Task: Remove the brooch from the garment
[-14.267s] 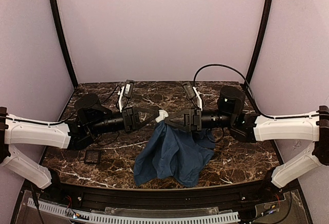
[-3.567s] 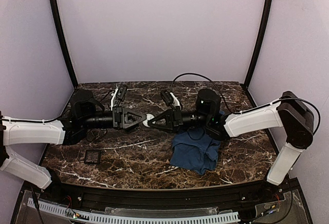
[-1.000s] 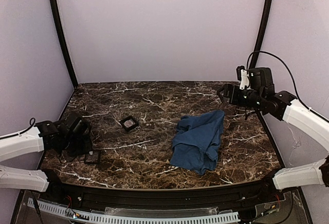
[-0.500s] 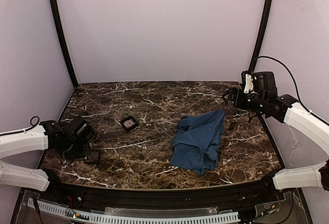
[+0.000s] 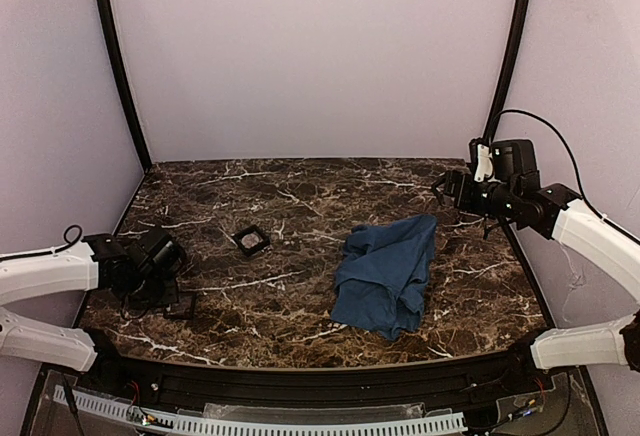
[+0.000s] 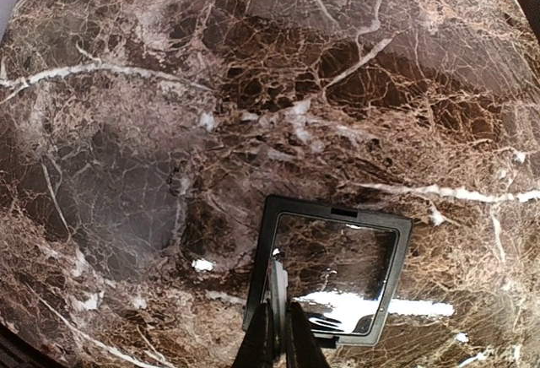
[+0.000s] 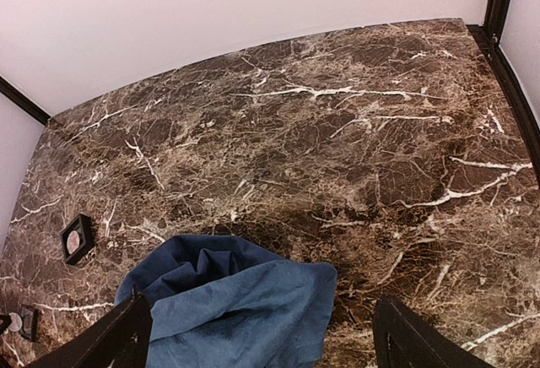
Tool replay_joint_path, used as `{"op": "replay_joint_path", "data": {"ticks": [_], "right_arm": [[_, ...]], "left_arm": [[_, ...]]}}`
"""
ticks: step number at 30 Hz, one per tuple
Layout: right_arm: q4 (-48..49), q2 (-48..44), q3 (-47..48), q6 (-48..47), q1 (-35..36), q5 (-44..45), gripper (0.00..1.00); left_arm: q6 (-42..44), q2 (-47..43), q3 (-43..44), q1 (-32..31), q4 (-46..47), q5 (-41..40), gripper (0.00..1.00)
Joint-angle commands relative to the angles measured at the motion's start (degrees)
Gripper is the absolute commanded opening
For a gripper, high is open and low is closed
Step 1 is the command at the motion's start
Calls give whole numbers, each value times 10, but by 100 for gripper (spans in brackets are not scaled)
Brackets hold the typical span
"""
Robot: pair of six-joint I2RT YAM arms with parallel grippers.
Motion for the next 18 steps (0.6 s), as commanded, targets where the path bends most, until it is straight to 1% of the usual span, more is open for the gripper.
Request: {"op": "replay_joint_path", "data": {"ticks": [1, 4, 12, 14, 15, 16, 17, 18], "right_arm": [[1, -7, -6, 5, -5, -4, 90], [1, -8, -6, 7, -5, -3, 91], [1, -7, -8, 9, -5, -3, 91], [1, -7, -8, 9, -5, -2, 91], [1, -7, -8, 9, -5, 0, 91], [1, -5, -8, 9, -5, 1, 91], [0, -4, -8, 9, -5, 1, 91], [-1, -2, -7, 10, -6, 1, 92]], "left_arm": [[13, 4, -1, 3, 18, 22, 9], [16, 3, -2, 3, 29, 28, 17], [35, -5, -1, 3, 59, 56, 32], [41, -12, -1, 3, 67, 66, 41], [43, -14, -1, 3, 69, 68, 52], [48, -21, -3, 3, 76, 73, 58], [50, -23, -3, 3, 79, 74, 68], [53, -28, -3, 3, 82, 73, 72]]}}
